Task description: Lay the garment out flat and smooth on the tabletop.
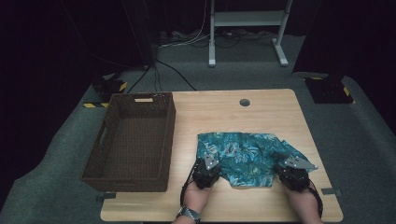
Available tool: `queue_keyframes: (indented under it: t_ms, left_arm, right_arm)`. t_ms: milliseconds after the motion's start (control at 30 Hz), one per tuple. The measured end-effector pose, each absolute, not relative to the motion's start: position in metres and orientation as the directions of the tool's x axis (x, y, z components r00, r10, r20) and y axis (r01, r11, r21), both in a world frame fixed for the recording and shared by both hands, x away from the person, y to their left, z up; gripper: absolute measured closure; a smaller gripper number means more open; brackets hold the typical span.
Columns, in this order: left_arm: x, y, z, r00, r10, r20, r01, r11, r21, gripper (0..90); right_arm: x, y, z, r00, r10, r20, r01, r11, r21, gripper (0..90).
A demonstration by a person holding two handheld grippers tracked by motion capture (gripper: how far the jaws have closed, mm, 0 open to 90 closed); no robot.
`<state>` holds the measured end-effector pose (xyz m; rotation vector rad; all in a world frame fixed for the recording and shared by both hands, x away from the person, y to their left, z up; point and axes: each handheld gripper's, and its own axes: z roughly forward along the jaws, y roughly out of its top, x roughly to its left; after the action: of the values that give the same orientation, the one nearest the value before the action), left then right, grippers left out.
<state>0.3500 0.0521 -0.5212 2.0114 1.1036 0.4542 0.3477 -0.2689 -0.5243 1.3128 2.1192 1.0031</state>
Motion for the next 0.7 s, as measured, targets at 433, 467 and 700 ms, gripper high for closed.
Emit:
queue_keyframes:
  t_ms: [433, 467, 700]
  left_arm:
    - [0.364, 0.062, -0.477, 0.555, 0.828, -0.079, 0.503, -0.259, 0.824, 82.4]
    - [0.367, 0.062, -0.471, 0.554, 0.829, -0.078, 0.497, -0.254, 0.830, 82.9]
    - [0.389, 0.071, -0.444, 0.533, 0.843, -0.079, 0.479, -0.223, 0.849, 83.5]
  right_arm:
    - [0.344, -0.265, -0.485, -0.445, 0.892, -0.076, 0.439, 0.291, 0.850, 87.7]
    - [0.346, -0.265, -0.481, -0.443, 0.893, -0.075, 0.432, 0.286, 0.855, 87.8]
    - [0.369, -0.261, -0.450, -0.440, 0.894, -0.088, 0.383, 0.275, 0.882, 87.7]
